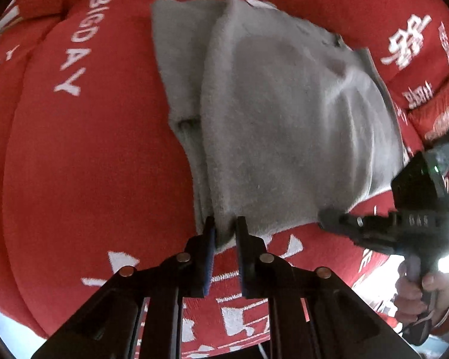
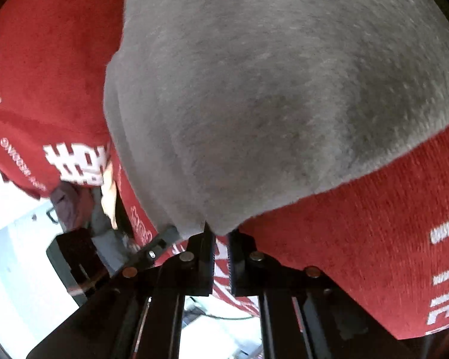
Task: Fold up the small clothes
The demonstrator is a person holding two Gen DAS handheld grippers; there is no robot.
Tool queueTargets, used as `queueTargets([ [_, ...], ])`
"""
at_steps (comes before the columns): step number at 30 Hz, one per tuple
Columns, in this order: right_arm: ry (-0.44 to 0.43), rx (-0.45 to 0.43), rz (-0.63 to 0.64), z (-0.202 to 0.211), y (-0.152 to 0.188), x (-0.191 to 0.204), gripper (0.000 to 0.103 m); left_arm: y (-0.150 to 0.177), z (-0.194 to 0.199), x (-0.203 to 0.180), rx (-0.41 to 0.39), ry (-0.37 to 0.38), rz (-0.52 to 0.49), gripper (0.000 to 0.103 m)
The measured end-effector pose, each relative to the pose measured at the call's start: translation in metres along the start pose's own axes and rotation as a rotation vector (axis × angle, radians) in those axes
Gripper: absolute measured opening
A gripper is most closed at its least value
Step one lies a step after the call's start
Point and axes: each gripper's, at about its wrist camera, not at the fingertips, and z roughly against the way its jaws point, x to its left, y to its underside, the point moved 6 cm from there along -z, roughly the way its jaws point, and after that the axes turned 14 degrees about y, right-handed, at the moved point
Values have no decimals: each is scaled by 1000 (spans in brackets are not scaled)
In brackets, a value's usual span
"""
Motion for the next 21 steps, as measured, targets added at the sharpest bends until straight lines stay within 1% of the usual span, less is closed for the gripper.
queueTargets([
  [1,11,10,29,3,2,3,8,-1,3,-1,-1,-13,5,14],
  [2,43,16,70,11,4,5,9,-1,6,-2,2,-19,4,14],
  [3,66,11,93,18,4,5,12,-2,10,-5,6,-20,0,14],
  [4,80,-4,113,30,2,6,14,-4,13,-9,3,-19,-5,14],
  [5,79,-23,123,44,-1,7,16,-8,18,-14,-6,-20,-11,14],
  [7,43,-89,144,85,-15,11,22,-19,25,-26,-38,-14,-33,14],
  [8,38,-131,159,106,-26,13,34,-24,30,-33,-60,-13,-47,15],
  [9,52,-168,171,121,-35,16,46,-31,34,-39,-80,-12,-55,15],
  [10,87,-229,189,141,-50,15,49,-39,36,-44,-101,-14,-63,15],
  [11,131,-293,209,161,-68,13,49,-46,38,-48,-115,-18,-67,15],
  [12,169,-326,216,171,-80,12,49,-57,37,-53,-132,-23,-70,19],
  [13,236,-369,218,183,-98,10,49,-65,38,-56,-148,-32,-73,47],
  [14,281,-407,214,192,-115,10,49,-76,40,-57,-173,-55,-77,71],
  [15,306,-430,209,197,-124,10,49,-88,43,-58,-211,-79,-91,71],
  [16,349,-455,207,202,-139,7,49,-97,42,-63,-232,-88,-108,71],
  [18,405,-481,219,205,-159,11,47,-118,35,-68,-237,-100,-113,71],
  [20,477,-510,245,205,-177,14,47,-136,24,-67,-246,-137,-110,71],
  [21,520,-530,281,208,-187,7,47,-144,19,-66,-250,-156,-108,71],
])
